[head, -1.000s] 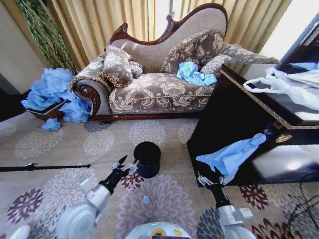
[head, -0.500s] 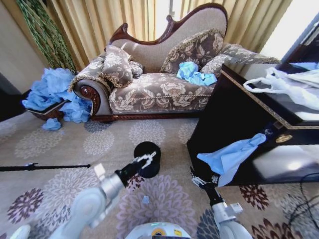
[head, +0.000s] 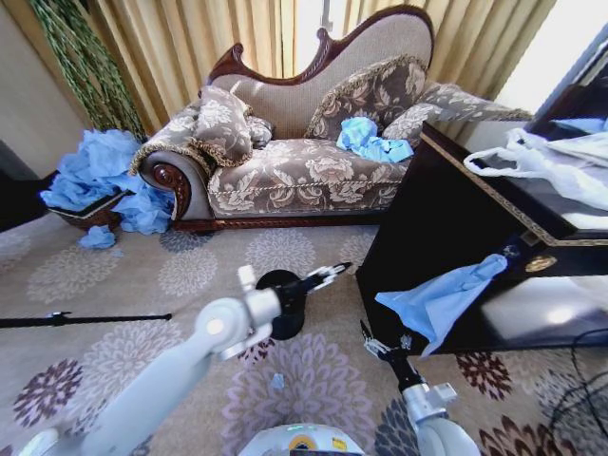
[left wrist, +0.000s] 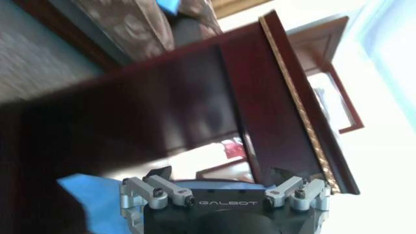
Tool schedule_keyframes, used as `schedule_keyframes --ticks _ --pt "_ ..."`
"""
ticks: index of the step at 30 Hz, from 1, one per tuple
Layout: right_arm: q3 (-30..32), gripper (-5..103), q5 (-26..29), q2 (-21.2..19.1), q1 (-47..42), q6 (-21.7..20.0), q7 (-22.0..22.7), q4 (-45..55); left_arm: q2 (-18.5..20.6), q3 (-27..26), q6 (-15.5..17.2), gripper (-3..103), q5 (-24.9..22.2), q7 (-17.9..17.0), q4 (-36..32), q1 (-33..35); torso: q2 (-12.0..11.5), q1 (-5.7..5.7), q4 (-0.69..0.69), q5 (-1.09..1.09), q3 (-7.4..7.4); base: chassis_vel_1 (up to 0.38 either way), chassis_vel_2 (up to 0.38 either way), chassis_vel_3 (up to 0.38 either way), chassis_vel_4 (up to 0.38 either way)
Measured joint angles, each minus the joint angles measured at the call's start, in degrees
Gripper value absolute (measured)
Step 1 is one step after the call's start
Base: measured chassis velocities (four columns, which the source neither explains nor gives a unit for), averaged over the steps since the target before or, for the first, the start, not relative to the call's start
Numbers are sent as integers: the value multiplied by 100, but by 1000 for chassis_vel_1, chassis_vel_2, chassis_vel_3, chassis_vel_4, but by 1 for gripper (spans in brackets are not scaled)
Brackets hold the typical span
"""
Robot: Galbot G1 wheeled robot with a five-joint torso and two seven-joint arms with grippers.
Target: Place a garbage bag over the trash bin.
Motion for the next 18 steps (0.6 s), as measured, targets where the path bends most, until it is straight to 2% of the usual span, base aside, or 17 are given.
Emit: schedule_keyframes --ticks 2,4,8,9,10,18 --pt "7 100 -5 39 37 2 -4 -46 -339 289 -20 100 -162 -37 188 -299 0 0 2 0 0 0 0 0 0" --pt "12 100 -14 50 52 3 -6 -71 -480 387 -19 100 -300 -74 269 -440 0 0 2 0 0 0 0 0 0" --pt "33 100 -163 70 81 57 -18 -189 -958 612 -12 100 -1233 -385 527 -939 0 0 2 1 0 0 0 0 0" --pt "33 100 -163 70 81 57 -18 -189 -958 612 -12 100 -1233 -385 527 -939 0 0 2 1 0 0 0 0 0" --pt "50 100 -195 76 74 69 -29 -212 -1145 714 -14 100 -1453 -511 651 -1091 0 0 1 0 0 0 0 0 0" --pt "163 100 -189 104 121 101 -54 -337 -1757 1214 -23 100 -1501 -570 1113 -1343 0 0 2 -1 0 0 0 0 0"
